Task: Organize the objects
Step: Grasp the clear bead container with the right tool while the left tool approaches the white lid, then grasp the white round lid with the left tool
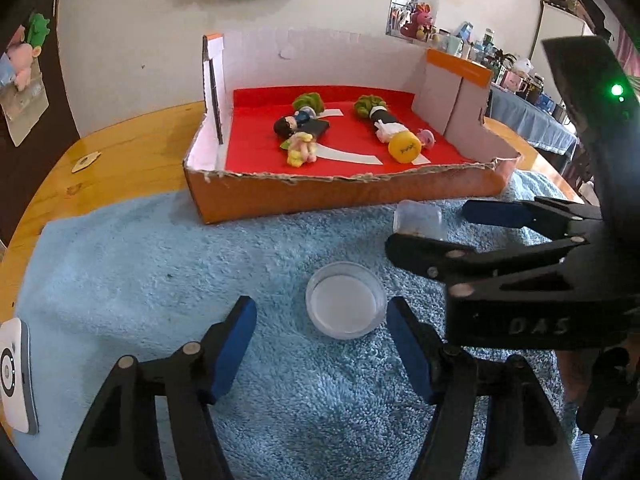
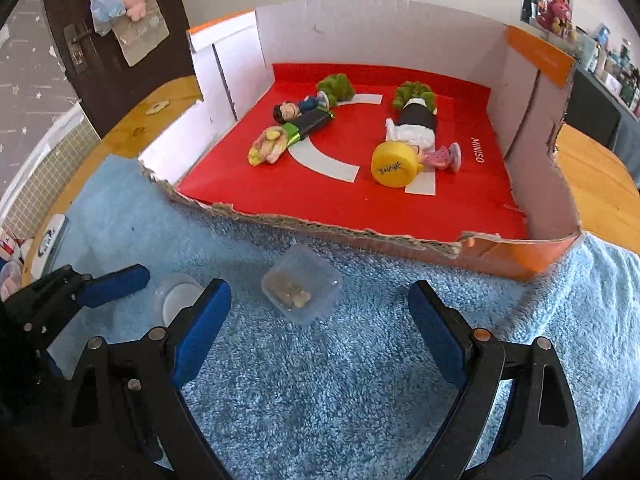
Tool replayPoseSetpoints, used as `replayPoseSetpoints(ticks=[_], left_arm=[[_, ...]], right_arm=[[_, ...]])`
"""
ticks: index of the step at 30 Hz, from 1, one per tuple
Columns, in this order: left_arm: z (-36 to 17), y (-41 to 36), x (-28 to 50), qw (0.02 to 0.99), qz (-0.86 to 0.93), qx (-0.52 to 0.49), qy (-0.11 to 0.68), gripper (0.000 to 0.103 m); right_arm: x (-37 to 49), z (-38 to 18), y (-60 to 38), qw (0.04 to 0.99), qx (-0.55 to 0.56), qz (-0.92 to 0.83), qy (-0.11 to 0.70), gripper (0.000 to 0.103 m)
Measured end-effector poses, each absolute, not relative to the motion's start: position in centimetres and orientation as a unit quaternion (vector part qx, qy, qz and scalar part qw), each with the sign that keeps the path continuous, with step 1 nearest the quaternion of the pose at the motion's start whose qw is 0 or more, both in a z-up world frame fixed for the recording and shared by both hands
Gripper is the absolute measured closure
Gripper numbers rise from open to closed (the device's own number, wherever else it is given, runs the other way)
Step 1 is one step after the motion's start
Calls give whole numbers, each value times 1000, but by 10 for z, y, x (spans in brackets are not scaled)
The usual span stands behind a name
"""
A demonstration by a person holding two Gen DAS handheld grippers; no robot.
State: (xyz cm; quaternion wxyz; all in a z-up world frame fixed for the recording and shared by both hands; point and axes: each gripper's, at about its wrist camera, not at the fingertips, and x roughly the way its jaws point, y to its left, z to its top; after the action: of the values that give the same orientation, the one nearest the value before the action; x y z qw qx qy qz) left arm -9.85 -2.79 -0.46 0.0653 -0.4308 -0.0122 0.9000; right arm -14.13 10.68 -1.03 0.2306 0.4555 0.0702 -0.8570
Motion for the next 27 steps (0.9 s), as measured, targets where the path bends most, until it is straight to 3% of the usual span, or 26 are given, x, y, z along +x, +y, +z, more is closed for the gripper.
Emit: replayPoseSetpoints(ticks=[6,8,13,27], left_arm=[[-4,-28,-100,67,900,-430,-15,36],[-4,-29,-99,69,900,-430,-17,44],[-2,-27,-100,76,900,-429,-19,60],[6,-29,-92,82,904,-418,-27,61]], right_arm=[[-142,-12,111,227,452,-860,72,50],[-142,-10,112,228,452,-859,70,64],[-141,-9,113,232,450,-860,70,64],[-119,-1,124,254,443,-858,44,64]])
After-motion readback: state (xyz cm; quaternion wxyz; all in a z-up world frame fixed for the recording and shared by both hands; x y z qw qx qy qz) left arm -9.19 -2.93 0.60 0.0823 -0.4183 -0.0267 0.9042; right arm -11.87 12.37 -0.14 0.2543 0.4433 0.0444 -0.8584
